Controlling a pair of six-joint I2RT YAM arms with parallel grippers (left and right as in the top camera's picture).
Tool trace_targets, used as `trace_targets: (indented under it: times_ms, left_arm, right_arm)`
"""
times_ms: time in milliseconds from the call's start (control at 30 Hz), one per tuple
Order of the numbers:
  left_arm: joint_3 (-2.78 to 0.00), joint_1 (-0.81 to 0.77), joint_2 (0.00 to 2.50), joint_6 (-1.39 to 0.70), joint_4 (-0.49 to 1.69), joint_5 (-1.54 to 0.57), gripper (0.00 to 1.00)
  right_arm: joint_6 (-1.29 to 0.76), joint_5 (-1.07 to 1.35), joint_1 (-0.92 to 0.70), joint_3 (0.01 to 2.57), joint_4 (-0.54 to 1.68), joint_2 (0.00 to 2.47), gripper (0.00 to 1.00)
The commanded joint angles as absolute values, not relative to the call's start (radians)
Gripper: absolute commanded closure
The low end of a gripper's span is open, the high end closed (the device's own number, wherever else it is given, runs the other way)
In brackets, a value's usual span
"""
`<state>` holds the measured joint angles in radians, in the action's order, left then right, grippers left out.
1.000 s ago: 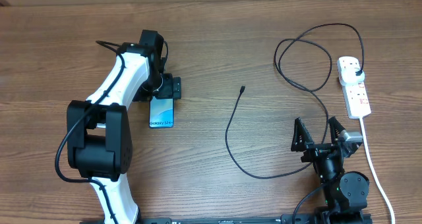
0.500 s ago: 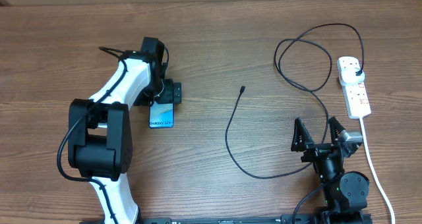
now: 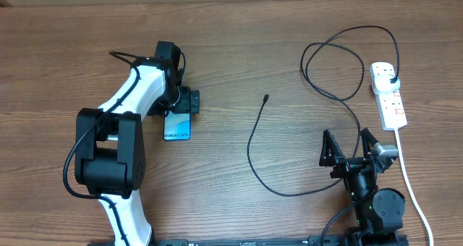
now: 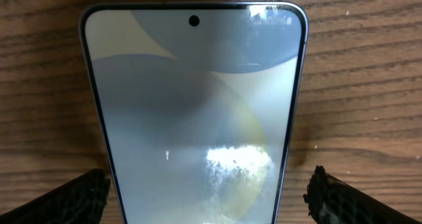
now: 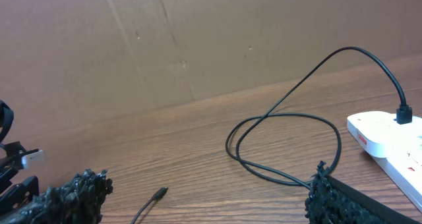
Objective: Plug charger to phone and switch on socket
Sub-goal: 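Close the left gripper on the phone's top edge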
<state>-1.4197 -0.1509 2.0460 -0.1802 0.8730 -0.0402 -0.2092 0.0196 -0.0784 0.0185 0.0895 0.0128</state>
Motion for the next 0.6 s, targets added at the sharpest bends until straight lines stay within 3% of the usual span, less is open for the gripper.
trace_targets:
  times_ms: [0,300,567]
  left_arm:
    - [-1.397,-0.151,2.055,-0.156,0.856,-0.033,0.01]
    - [-1.351,-0.151,2.056,-0.157,0.834,-0.016,0.05]
    - [-1.348,-0.151,2.056,-0.157,0.836,-0.015,0.18]
  right_arm:
    - [-0.212,0.020,-0.073,0.008,0.083,0.003,0.00]
    - [-0.212,0.020,-0.073,0.008,0.083,0.003,0.00]
    - [-0.212,0.020,-0.073,0.008,0.083,0.003,0.00]
